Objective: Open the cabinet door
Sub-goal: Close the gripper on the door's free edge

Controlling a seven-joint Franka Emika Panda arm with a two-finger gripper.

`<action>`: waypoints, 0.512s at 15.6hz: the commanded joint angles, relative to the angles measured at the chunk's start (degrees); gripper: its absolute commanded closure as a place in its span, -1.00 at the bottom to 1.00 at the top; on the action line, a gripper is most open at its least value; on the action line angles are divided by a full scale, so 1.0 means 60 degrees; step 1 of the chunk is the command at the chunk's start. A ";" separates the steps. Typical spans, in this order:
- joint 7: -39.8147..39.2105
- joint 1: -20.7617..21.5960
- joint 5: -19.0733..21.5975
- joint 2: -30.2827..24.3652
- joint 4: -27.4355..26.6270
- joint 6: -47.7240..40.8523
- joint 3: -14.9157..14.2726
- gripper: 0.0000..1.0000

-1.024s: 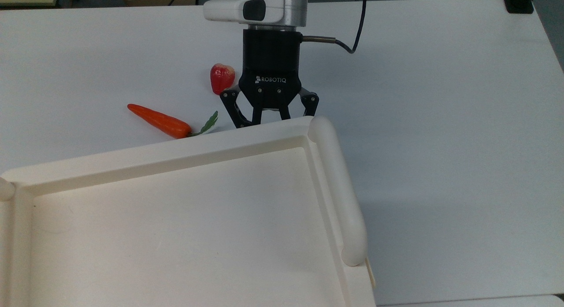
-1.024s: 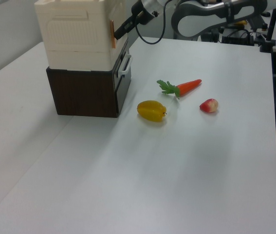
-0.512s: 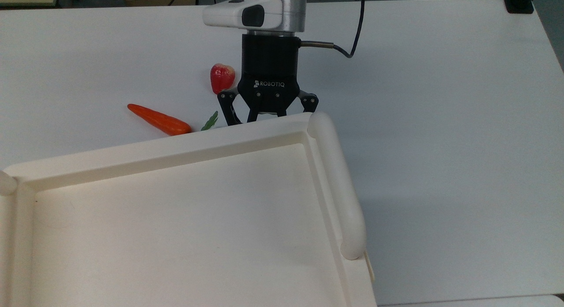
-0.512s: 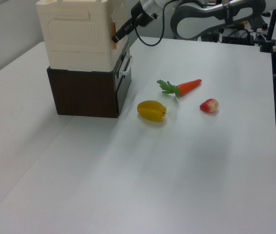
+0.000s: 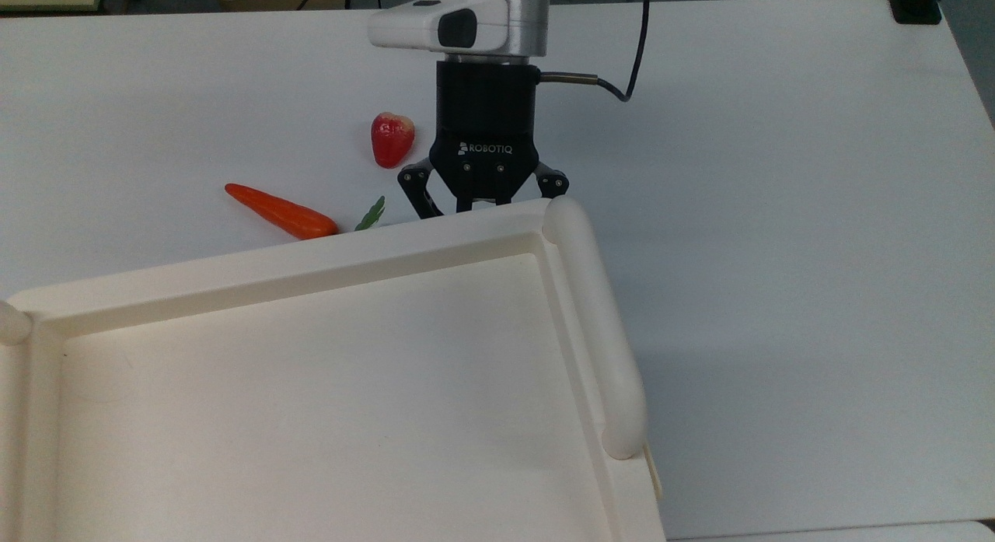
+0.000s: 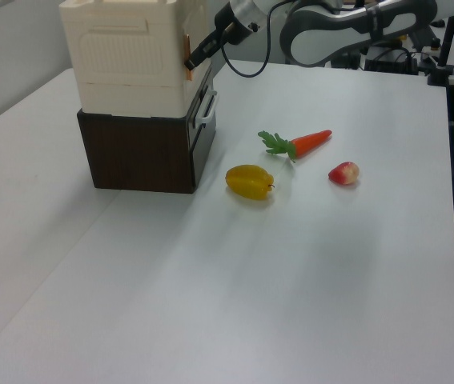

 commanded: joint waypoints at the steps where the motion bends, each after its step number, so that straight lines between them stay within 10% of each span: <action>1: 0.0249 0.0193 -0.0231 0.0237 0.0196 0.0426 -0.0152 0.98; 8: 0.0219 0.0193 -0.0085 -0.0932 -0.1178 0.0309 -0.0152 1.00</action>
